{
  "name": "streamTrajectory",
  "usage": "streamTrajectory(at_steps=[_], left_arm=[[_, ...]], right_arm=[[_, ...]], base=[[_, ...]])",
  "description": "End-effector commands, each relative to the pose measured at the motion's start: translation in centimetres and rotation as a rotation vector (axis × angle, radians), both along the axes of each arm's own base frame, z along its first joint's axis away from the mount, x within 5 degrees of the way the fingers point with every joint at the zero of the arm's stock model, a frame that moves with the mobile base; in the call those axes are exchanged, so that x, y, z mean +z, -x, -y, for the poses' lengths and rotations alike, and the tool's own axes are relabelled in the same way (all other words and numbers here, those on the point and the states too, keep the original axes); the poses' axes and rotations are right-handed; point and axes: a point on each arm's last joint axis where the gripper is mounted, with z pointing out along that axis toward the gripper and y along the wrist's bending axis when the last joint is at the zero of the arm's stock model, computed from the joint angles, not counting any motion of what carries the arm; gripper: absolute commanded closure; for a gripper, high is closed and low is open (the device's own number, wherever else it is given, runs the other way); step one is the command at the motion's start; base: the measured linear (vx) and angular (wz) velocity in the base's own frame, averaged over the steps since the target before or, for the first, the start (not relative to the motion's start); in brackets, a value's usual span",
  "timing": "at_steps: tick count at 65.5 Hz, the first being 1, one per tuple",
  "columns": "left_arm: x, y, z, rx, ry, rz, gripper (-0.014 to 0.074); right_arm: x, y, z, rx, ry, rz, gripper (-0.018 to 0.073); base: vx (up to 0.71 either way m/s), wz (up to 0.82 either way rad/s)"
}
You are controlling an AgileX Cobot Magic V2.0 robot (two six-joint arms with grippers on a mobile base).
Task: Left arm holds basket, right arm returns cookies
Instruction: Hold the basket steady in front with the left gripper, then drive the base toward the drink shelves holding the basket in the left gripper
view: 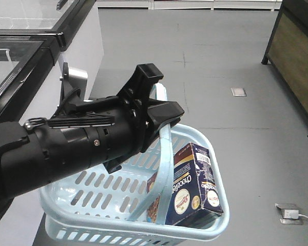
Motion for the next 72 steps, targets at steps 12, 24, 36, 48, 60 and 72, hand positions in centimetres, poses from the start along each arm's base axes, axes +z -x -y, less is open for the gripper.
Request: streamTrajectory(at_steps=[12,24,36,48,60,72], left_arm=[[2.42,0.83,-0.36,-0.024,0.084,0.024,0.0599],[2.42,0.83,-0.36,-0.024,0.084,0.024,0.0599],[2.42,0.83,-0.36,-0.024,0.084,0.024,0.0599],[2.42,0.83,-0.36,-0.024,0.084,0.024,0.0599],[2.42,0.83,-0.36,-0.024,0.084,0.024,0.0599],[2.42,0.83,-0.36,-0.024,0.084,0.024,0.0599]], right_arm=[[0.14,-0.02,0.03,-0.005,0.013,0.067,0.0565],[0.14,-0.02,0.03,-0.005,0.013,0.067,0.0565],[0.14,-0.02,0.03,-0.005,0.013,0.067,0.0565],[0.14,-0.02,0.03,-0.005,0.013,0.067,0.0565],[0.15,-0.02,0.03,-0.005,0.013,0.068,0.0565],[0.15,-0.02,0.03,-0.005,0.013,0.068,0.0565]], base=[[0.09,-0.01],[0.12,0.02],[0.13,0.02],[0.11,-0.02],[0.07,-0.11],[0.07,-0.09]])
